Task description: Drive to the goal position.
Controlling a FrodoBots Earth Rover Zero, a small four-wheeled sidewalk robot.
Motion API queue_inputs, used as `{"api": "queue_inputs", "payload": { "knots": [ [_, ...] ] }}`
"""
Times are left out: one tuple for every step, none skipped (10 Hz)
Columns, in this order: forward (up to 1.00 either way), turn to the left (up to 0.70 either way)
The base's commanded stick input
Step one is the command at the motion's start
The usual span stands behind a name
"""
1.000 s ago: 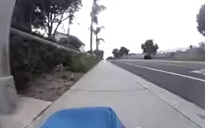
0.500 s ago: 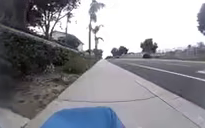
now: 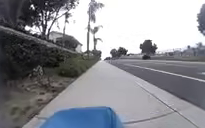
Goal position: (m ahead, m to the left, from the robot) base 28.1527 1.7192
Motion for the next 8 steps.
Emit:
{"api": "queue_inputs", "payload": {
  "knots": [
    [1.00,0.00],
    [1.00,0.00],
    [1.00,0.01],
    [1.00,0.16],
    [1.00,0.27],
    [1.00,0.27],
    [1.00,0.27],
    [1.00,0.16]
  ]
}}
